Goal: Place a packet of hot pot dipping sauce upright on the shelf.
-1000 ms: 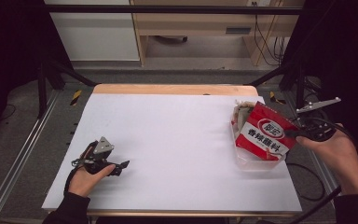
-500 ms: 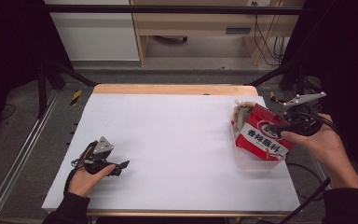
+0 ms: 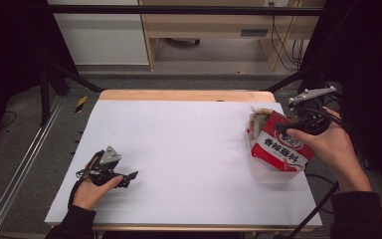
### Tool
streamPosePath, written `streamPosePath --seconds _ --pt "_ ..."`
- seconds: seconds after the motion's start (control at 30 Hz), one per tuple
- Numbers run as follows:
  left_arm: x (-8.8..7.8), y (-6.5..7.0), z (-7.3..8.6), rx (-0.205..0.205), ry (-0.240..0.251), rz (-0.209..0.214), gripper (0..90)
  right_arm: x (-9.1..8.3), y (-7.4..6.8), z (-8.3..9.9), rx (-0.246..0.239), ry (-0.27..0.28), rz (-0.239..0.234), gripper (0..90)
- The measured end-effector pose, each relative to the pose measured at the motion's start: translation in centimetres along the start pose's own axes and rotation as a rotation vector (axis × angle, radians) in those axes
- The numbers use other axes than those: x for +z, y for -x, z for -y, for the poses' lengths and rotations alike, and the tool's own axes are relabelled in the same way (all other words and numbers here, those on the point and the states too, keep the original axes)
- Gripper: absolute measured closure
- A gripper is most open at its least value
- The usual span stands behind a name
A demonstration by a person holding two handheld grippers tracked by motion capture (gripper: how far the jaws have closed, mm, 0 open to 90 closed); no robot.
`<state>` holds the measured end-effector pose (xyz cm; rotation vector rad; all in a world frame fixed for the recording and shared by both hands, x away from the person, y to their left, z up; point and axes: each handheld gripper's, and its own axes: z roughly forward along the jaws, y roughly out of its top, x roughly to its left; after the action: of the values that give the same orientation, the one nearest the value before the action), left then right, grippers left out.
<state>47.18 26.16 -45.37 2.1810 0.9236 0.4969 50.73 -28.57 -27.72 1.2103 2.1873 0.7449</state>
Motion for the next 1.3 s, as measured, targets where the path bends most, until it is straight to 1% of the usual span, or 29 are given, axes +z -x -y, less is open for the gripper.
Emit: streamPosePath --seconds 0.07,0.17,0.23,0.47,0.63,0.8,1.0,1.07,1.17,1.3 --pt "0.0 0.0 0.0 0.000 0.000 0.000 10.1 0.2 -0.4 -0.5 0.005 0.012 0.004 21.9" --pt "0.0 0.0 0.0 0.000 0.001 0.001 10.1 0.4 -0.9 -1.2 -0.006 0.021 0.012 21.0" --pt "0.0 0.0 0.0 0.001 0.001 0.001 10.1 0.5 -1.3 -1.7 -0.004 0.030 0.014 20.3" --pt "0.0 0.0 0.0 0.000 0.000 0.000 10.0 0.6 -2.1 -2.8 -0.003 0.068 0.022 18.4" --pt "0.0 0.0 0.0 0.001 -0.001 0.000 10.0 0.5 -3.0 -3.7 -0.014 0.107 0.020 17.8" --pt "0.1 0.0 0.0 0.002 -0.001 -0.001 9.9 0.5 -4.1 -5.0 -0.024 0.145 0.030 16.9" --pt "0.0 0.0 0.0 0.002 -0.003 -0.002 9.9 1.0 -5.9 -6.5 -0.019 0.182 0.028 15.6" --pt "0.0 0.0 0.0 0.002 -0.003 -0.002 9.9 1.3 -6.6 -6.8 -0.024 0.195 0.011 16.5" --pt "0.0 0.0 0.0 0.003 -0.002 -0.002 9.9 2.0 -8.1 -7.5 -0.013 0.225 -0.012 15.9" --pt "0.0 -0.1 0.0 0.002 -0.001 -0.005 9.9 3.0 -9.9 -8.2 -0.006 0.264 -0.021 13.6"
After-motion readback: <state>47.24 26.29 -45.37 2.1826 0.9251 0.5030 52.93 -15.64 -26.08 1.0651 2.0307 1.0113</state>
